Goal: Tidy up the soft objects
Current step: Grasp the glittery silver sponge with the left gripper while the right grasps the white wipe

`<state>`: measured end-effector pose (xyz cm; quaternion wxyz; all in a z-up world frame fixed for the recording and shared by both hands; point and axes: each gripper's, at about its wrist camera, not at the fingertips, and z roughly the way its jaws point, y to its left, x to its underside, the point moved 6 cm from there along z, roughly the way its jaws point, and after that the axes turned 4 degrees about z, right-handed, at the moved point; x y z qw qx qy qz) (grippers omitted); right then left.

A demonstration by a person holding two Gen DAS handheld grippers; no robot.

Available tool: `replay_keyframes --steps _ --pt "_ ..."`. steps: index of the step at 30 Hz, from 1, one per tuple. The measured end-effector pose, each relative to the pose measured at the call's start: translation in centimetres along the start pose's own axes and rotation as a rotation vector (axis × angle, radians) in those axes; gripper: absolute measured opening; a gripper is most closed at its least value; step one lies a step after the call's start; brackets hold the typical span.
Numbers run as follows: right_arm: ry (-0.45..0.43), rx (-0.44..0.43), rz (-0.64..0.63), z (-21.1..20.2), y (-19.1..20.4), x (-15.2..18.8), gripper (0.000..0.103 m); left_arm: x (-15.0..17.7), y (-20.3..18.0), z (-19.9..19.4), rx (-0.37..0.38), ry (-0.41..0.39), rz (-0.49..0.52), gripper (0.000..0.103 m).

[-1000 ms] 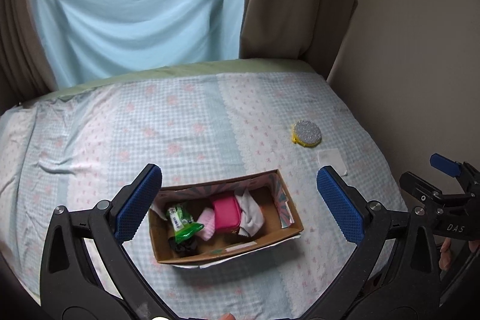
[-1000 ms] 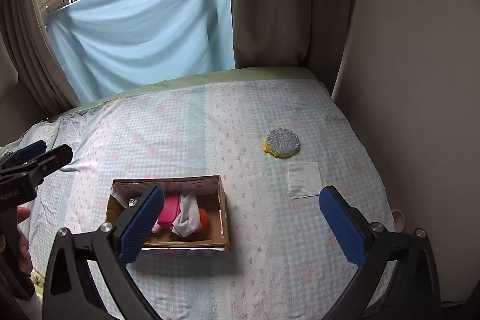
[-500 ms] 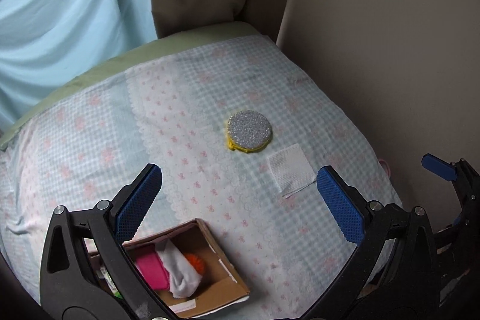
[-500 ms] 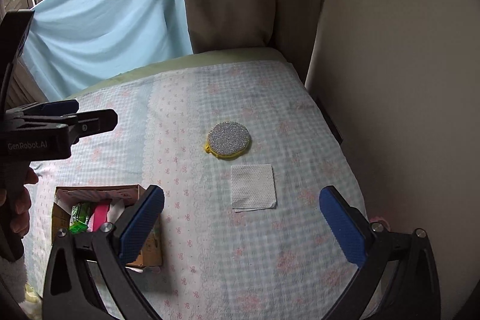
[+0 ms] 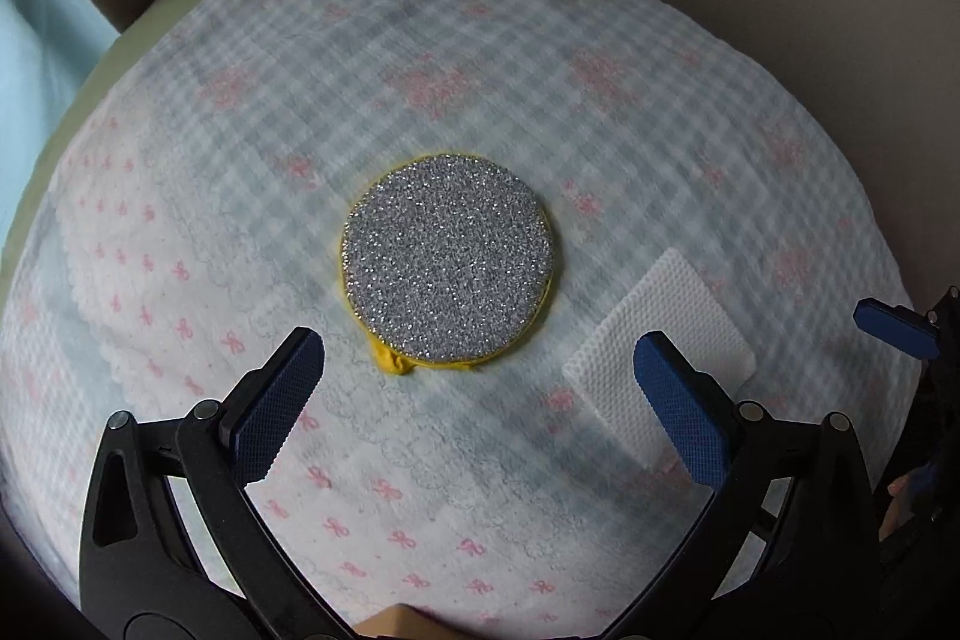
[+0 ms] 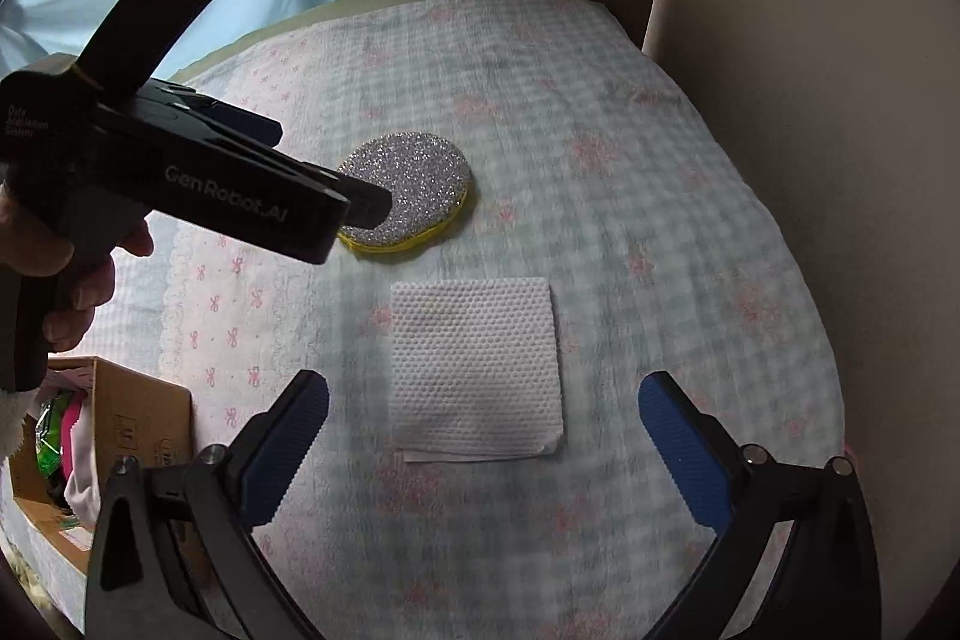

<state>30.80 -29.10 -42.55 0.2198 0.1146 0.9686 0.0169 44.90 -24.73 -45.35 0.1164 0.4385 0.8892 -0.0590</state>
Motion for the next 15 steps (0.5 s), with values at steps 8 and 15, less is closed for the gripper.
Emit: replay_keyframes --steps 8,15 --pt "0.04 0.026 0.008 7.0 0.5 1.4 0.103 -1.2 1.0 7.1 -0.029 0.049 0.076 0.103" --pt "0.057 0.051 -0.009 9.1 0.6 1.9 0.103 -1.8 1.2 8.3 -0.006 0.017 0.104 0.103"
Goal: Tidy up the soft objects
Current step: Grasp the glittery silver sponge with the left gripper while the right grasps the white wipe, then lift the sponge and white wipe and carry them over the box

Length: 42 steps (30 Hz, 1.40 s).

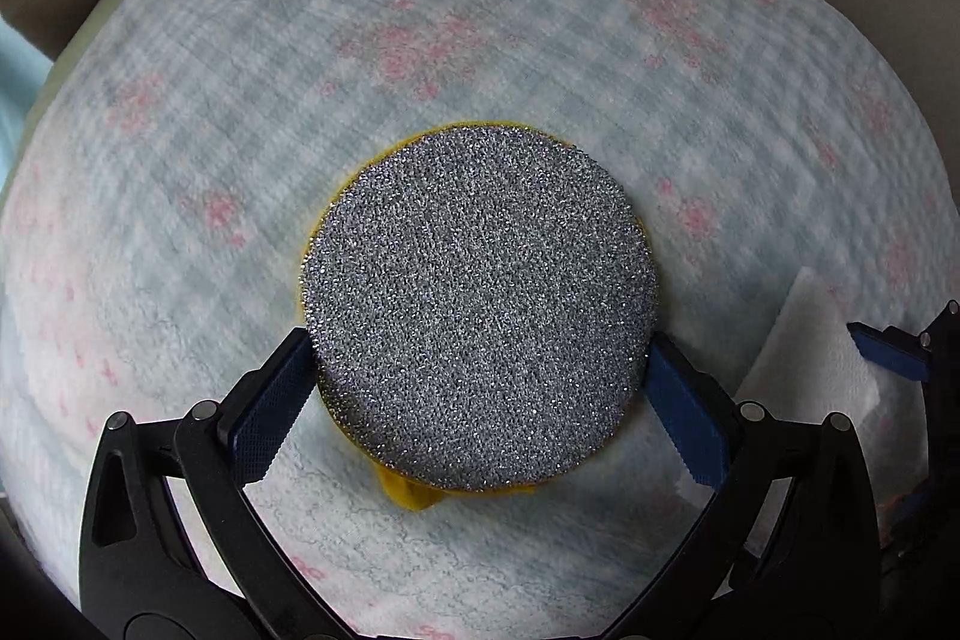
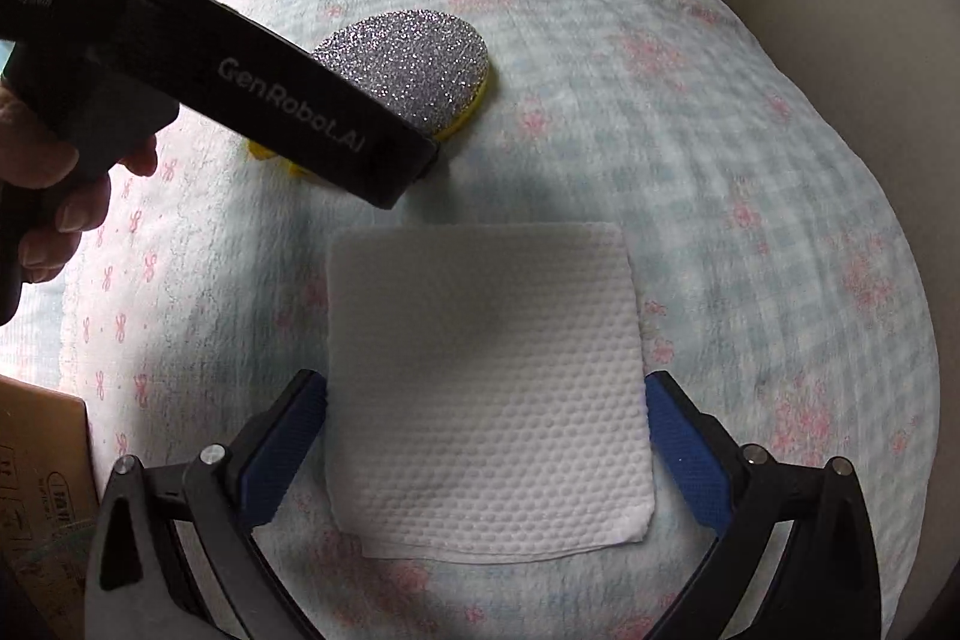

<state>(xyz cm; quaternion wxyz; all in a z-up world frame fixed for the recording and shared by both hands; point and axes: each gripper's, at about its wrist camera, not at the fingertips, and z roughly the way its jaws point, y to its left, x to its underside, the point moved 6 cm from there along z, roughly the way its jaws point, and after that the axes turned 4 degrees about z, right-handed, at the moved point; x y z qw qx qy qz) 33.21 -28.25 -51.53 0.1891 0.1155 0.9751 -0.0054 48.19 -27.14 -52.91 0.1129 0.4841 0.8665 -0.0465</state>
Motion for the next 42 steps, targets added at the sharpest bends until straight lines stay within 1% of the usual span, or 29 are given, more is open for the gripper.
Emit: replay_keyframes --steps 1,2,4,6,7,9,10,12,13,14,15,18,21,25,31,35,37,42 --pt "-0.003 0.0 -0.002 0.0 0.0 -0.1 0.102 0.0 0.0 0.0 -0.004 -0.005 0.01 0.103" --pt "-0.007 0.001 -0.003 0.0 0.0 -0.1 0.097 -0.3 -0.1 0.0 -0.008 -0.011 0.021 0.103" --pt "-0.011 0.004 -0.001 -0.2 -0.1 -0.1 0.09 -0.4 -0.4 -0.2 -0.006 -0.019 0.036 0.1" --pt "-0.018 0.011 0.003 -0.4 -0.3 -0.1 0.074 -0.8 -0.6 -0.6 0.003 -0.03 0.045 0.091" --pt "-0.022 0.015 0.007 -0.6 -0.5 0.0 0.07 -0.9 -0.8 -0.7 0.007 -0.032 0.054 0.088" --pt "-0.029 0.015 0.011 -0.9 -0.8 0.0 0.056 -0.9 -1.1 -1.1 0.008 -0.033 0.076 0.078" --pt "-0.031 0.014 0.012 -1.0 -0.9 0.0 0.053 -1.0 -1.2 -1.2 0.01 -0.035 0.085 0.074" --pt "-0.033 0.01 0.012 -1.2 -0.8 0.0 0.042 -1.2 -1.5 -1.7 0.016 -0.038 0.098 0.056" --pt "-0.034 0.002 0.013 -1.3 -0.8 0.1 0.037 -1.3 -1.7 -1.9 0.017 -0.04 0.103 0.051" --pt "-0.032 -0.008 0.013 -1.4 -0.8 0.1 0.03 -1.5 -1.9 -2.0 0.016 -0.039 0.107 0.044" --pt "-0.032 -0.015 0.014 -1.5 -0.7 0.1 0.027 -1.6 -2.1 -2.2 0.013 -0.038 0.11 0.039" --pt "-0.027 -0.031 0.022 -1.8 -0.5 0.2 0.02 -1.8 -2.3 -2.8 0.006 -0.036 0.107 0.032" --pt "-0.032 -0.053 0.048 -1.8 -0.6 0.0 0.018 -1.6 -2.1 -3.6 0.004 -0.032 0.08 0.031" --pt "-0.039 -0.06 0.069 -2.9 -0.9 0.0 0.018 -0.7 -1.5 -5.7 0.016 -0.042 0.021 0.031" --pt "-0.076 -0.057 0.05 -5.9 -0.7 -0.7 0.018 0.0 -1.6 -10.1 -0.002 -0.08 -0.003 0.031" --pt "-0.114 -0.052 0.033 -9.4 -0.5 -1.3 0.018 0.6 -1.7 -13.6 -0.024 -0.12 -0.022 0.031" --pt "-0.135 -0.048 0.025 -11.6 -0.3 -1.6 0.018 1.4 -2.5 -16.0 -0.033 -0.144 -0.041 0.031" --pt "-0.187 -0.054 -0.002 -18.0 0.5 -2.6 0.018 3.0 -2.6 -23.2 -0.072 -0.211 -0.099 0.031"
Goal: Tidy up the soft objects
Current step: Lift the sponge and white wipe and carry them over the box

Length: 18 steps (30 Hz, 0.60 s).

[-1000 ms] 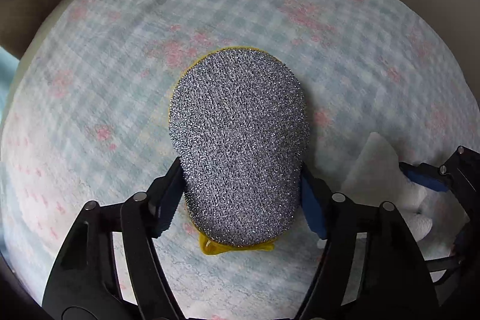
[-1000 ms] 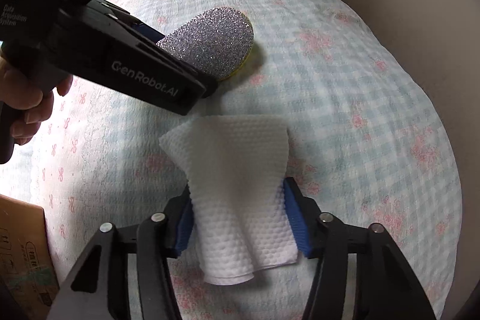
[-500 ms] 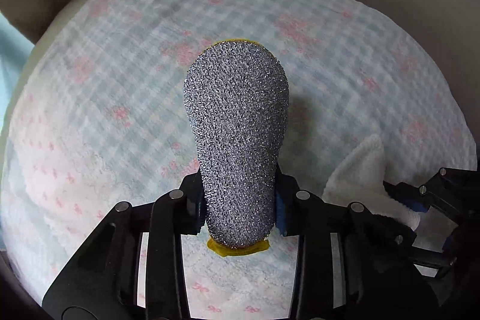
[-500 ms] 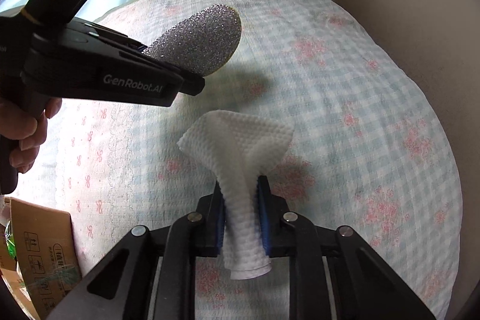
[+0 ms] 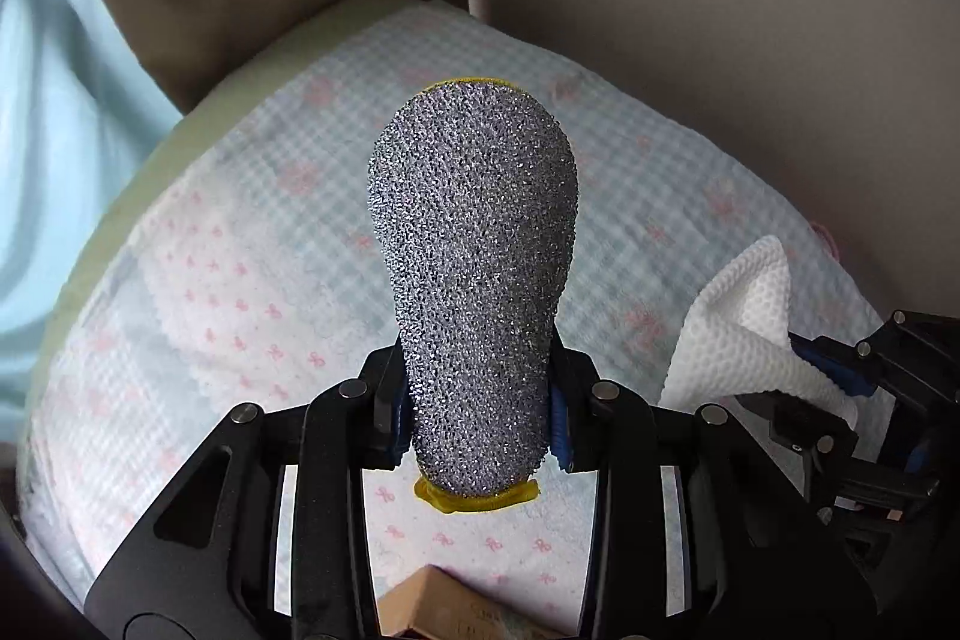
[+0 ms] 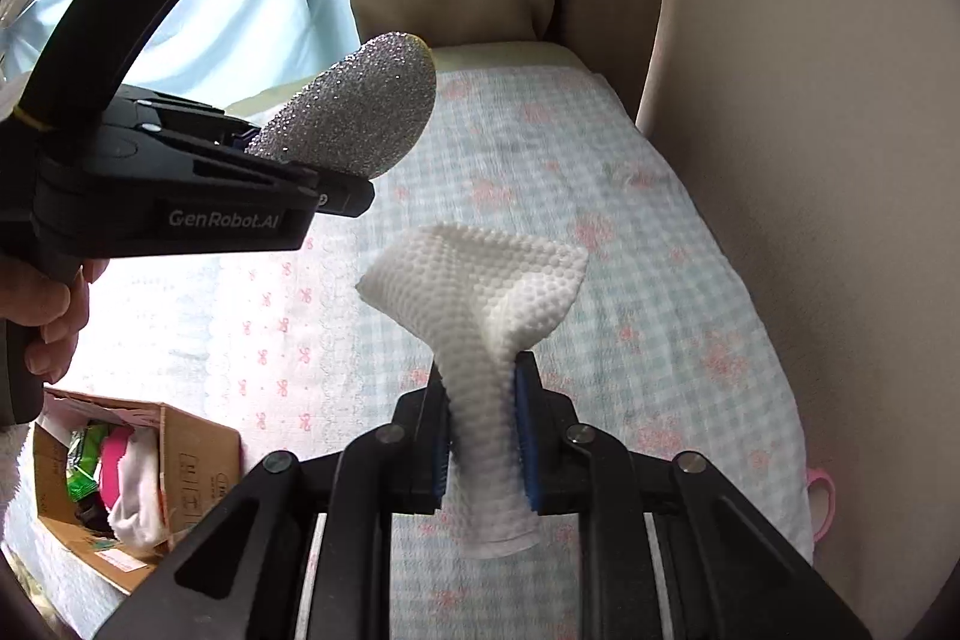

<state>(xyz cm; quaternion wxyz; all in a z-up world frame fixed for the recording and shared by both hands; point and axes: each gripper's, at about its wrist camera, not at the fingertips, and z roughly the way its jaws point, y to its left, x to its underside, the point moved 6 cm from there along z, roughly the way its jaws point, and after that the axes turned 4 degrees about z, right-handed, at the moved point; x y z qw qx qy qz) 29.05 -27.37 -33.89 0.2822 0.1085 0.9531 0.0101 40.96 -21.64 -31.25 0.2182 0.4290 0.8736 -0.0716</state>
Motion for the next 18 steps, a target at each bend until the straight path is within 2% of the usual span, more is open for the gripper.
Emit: replay_keyframes --steps 4,8,13,18 --pt "-0.041 -0.013 -0.048 -5.1 1.9 -1.4 0.018 1.4 0.8 -6.8 -0.037 -0.056 -0.07 0.031" --pt "-0.065 -0.057 -0.092 -9.8 4.2 -2.1 0.018 4.3 2.0 -13.4 -0.086 -0.099 -0.162 0.031" --pt "-0.075 -0.139 -0.18 -14.0 8.5 -2.6 0.018 10.5 3.4 -20.4 -0.162 -0.13 -0.325 0.031" --pt "-0.057 -0.228 -0.3 -15.8 13.8 -1.6 0.018 17.8 4.8 -24.3 -0.242 -0.107 -0.483 0.031"
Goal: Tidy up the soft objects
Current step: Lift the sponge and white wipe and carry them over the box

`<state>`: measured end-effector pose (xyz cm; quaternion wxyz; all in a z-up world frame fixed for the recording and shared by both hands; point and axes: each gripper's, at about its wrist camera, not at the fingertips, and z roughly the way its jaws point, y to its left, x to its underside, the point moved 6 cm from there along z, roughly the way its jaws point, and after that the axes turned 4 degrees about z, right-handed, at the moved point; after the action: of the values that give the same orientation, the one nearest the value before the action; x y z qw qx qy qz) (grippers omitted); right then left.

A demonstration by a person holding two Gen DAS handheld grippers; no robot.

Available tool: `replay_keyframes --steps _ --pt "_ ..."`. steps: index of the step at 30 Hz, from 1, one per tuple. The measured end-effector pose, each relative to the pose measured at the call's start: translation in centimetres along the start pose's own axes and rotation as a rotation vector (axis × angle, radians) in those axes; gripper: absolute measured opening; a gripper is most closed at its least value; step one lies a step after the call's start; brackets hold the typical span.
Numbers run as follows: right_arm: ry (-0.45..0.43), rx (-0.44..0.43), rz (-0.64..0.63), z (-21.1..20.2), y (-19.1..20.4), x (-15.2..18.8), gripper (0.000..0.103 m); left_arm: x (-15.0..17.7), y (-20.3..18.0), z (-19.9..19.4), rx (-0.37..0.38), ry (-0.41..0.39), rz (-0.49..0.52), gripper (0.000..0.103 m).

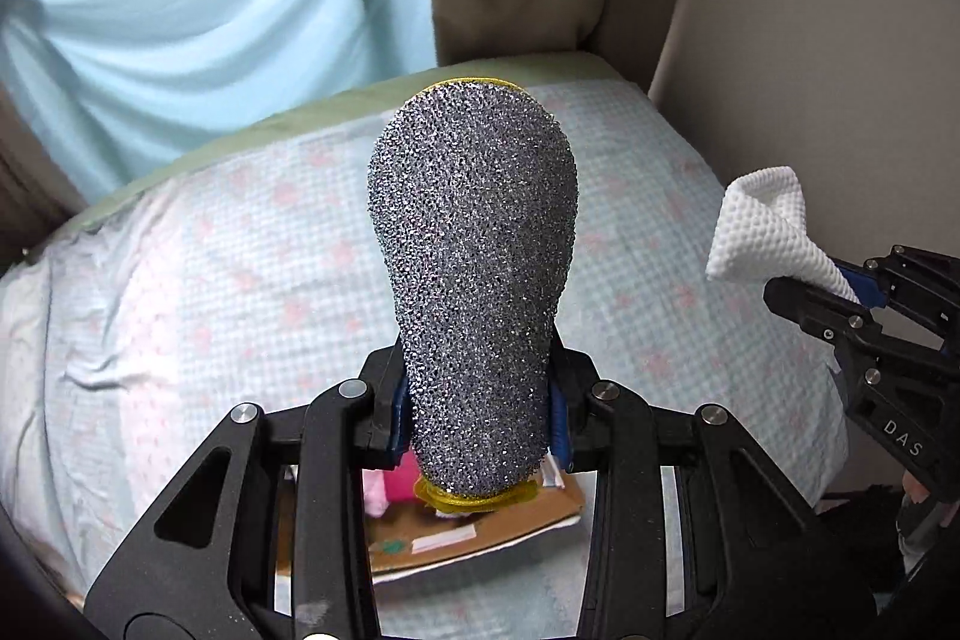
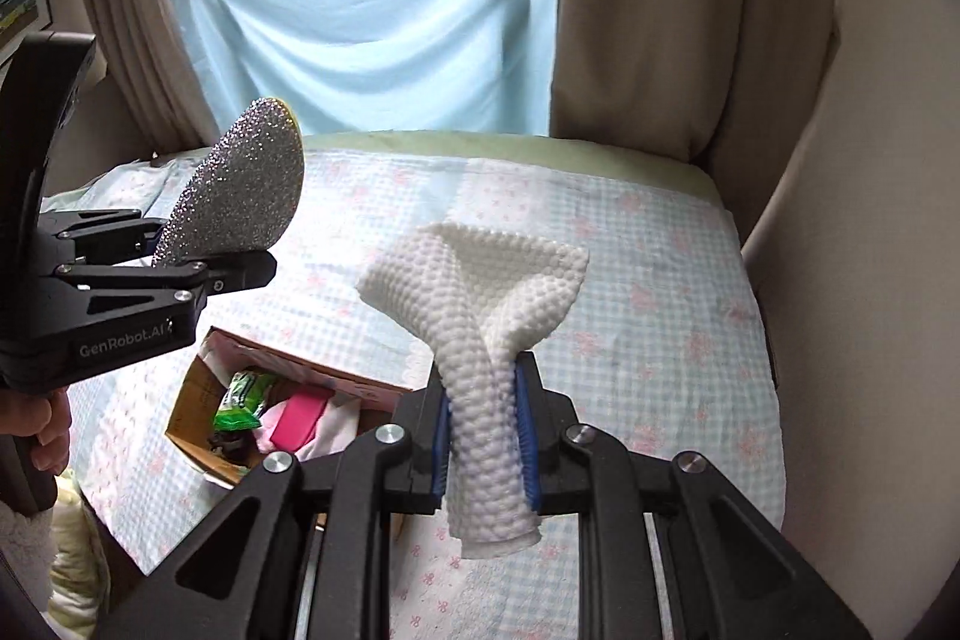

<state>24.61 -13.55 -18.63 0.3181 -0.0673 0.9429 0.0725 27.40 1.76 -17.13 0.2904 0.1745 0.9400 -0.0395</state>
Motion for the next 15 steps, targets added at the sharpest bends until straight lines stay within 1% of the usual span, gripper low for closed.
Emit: replay_keyframes --steps 2,6,10,13,15 --pt "0.02 -0.036 -0.025 0.4 2.2 0.1 0.018 2.2 1.9 -0.9 -0.043 0.015 -0.047 0.031" --pt "0.074 -0.102 -0.039 1.8 6.1 0.8 0.018 6.5 4.8 -1.3 -0.079 0.061 -0.146 0.031" --pt "0.133 -0.142 -0.045 3.6 9.5 1.9 0.018 10.9 7.4 -0.6 -0.085 0.123 -0.225 0.031" --pt "0.184 -0.155 -0.032 5.5 10.7 2.7 0.018 13.6 8.5 0.8 -0.073 0.166 -0.28 0.031" --pt "0.219 -0.151 -0.038 7.1 11.4 3.5 0.018 15.3 8.9 1.7 -0.07 0.196 -0.295 0.031"
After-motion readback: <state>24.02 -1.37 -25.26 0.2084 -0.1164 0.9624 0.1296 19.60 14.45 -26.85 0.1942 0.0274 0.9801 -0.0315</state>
